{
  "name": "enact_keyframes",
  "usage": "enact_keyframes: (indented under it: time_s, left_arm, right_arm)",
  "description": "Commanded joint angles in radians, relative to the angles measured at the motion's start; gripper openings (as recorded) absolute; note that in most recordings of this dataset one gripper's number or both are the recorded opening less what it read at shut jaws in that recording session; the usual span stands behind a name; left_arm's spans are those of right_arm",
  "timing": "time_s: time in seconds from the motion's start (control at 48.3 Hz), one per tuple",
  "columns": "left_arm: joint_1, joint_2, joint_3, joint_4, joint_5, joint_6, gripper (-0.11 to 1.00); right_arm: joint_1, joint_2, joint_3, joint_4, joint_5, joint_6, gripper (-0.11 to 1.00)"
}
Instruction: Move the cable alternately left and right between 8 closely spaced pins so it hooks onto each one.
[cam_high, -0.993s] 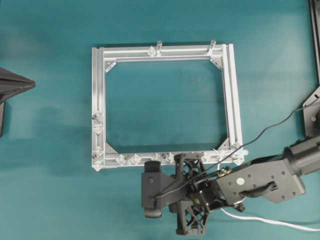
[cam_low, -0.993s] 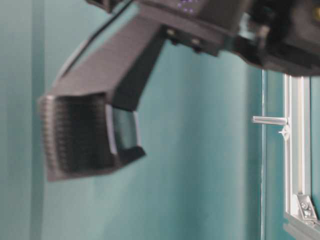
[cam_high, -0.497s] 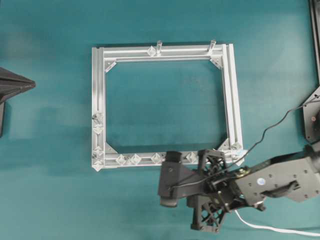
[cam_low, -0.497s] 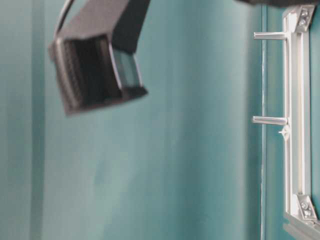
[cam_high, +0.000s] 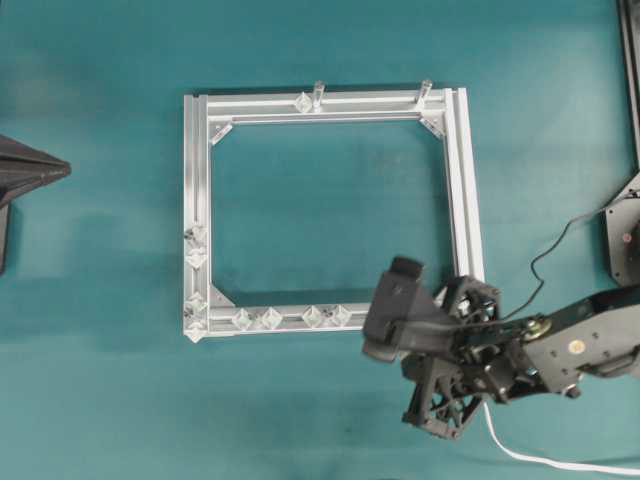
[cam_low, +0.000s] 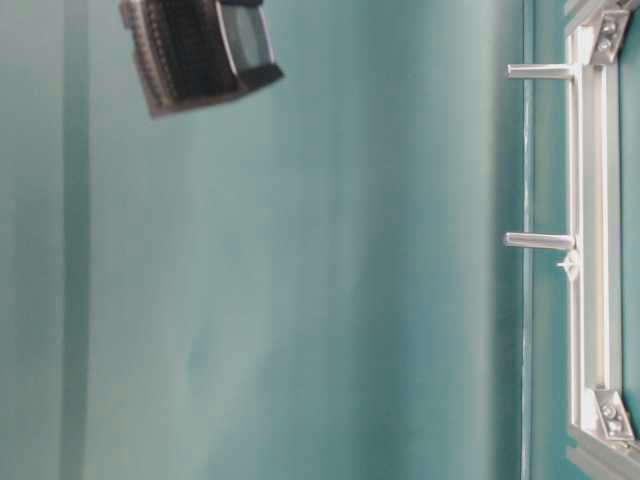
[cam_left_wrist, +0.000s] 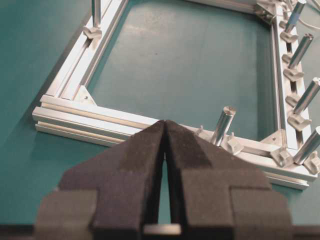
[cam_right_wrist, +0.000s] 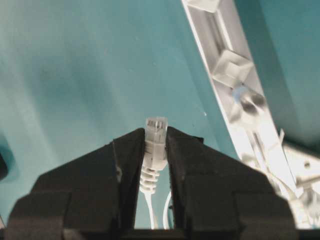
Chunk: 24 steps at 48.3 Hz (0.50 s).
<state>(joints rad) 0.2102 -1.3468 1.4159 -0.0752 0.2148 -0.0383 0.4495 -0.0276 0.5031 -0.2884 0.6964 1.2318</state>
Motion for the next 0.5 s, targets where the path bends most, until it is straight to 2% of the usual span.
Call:
enact_keyframes:
  time_s: [0.0,0.103,0.31,0.476]
  left_arm:
    - [0.002,0.008,-0.011,0.003,-0.008,-0.008,0.01]
    - [0.002,0.008,-0.011,0.005,-0.008,-0.008,0.01]
    - [0.002,0.008,-0.011,0.003,-0.008,-0.008,0.01]
    - [0.003,0.009,-0.011,0.005,-0.008,-0.008,0.01]
  right_arm:
    - [0.006,-0.041,0.009,-0.012,0.005,0.043,0.19]
    - [0.005,-0.046,0.028,-0.032,0.017,0.104,0.19]
    - [0.003,-0.046,0.032,-0.117,0.101,0.224,0.19]
    - [-0.012,-0.046,0.048,-0.138,0.166,0.313,0.19]
